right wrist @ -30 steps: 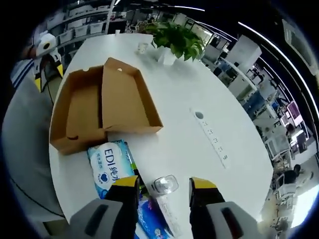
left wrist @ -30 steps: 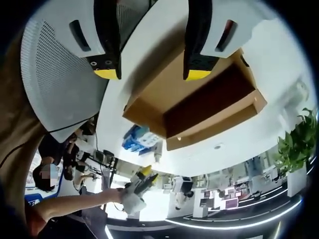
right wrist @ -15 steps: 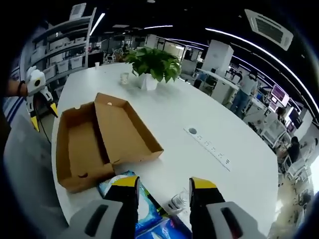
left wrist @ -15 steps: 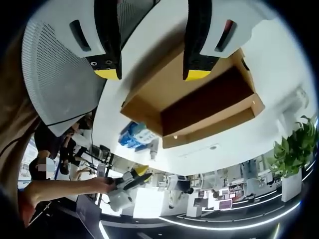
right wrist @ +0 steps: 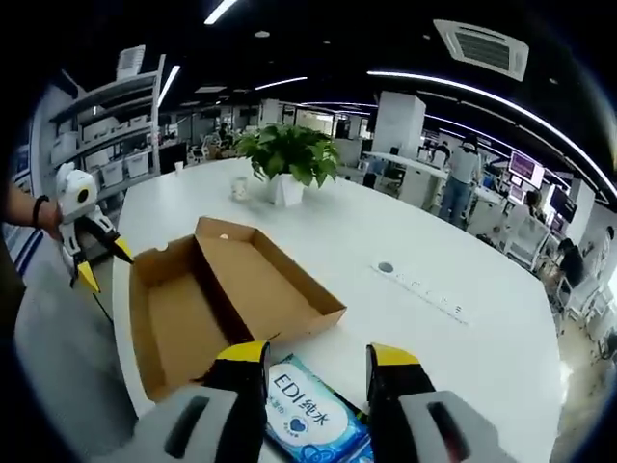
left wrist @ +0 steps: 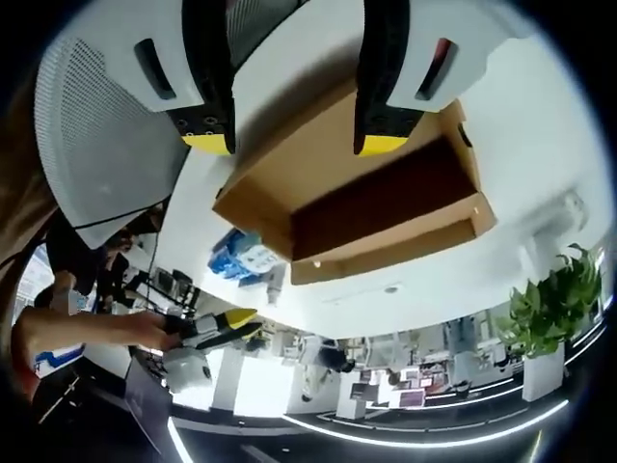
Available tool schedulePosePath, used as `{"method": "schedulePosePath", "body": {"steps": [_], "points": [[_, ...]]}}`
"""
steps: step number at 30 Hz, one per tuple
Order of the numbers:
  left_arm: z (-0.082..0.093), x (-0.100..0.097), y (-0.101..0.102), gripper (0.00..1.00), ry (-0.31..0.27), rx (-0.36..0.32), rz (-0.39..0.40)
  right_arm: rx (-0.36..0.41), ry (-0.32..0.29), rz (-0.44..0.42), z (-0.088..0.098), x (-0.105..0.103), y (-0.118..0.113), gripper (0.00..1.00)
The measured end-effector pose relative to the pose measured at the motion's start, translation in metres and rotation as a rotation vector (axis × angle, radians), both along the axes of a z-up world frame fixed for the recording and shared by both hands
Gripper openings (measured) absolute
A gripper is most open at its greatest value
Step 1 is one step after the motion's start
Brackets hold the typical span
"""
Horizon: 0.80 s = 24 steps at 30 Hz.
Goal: Operate the shoe box by opening the lid, removing the specified soft item, and placing it in the target area until the item is outside and the box remains undamaged.
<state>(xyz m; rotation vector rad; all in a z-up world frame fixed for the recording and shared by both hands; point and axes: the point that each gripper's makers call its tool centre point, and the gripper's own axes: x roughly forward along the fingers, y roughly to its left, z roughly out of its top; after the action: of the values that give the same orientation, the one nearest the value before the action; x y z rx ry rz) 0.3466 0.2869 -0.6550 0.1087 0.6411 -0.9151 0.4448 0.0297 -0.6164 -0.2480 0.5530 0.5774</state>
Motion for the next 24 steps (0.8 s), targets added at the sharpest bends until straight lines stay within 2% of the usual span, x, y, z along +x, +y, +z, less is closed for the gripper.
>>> {"method": "schedulePosePath", "body": {"steps": [14,24], "points": [[-0.005,0.007,0.017,0.49,-0.006,0.05,0.077,0.03,0.043,0.031,-0.026,-0.026,0.014,0.38],[-0.007,0.033,0.049,0.48,-0.029,0.106,0.237,0.047,0.073,0.049,-0.039,-0.04,0.028,0.39]]}}
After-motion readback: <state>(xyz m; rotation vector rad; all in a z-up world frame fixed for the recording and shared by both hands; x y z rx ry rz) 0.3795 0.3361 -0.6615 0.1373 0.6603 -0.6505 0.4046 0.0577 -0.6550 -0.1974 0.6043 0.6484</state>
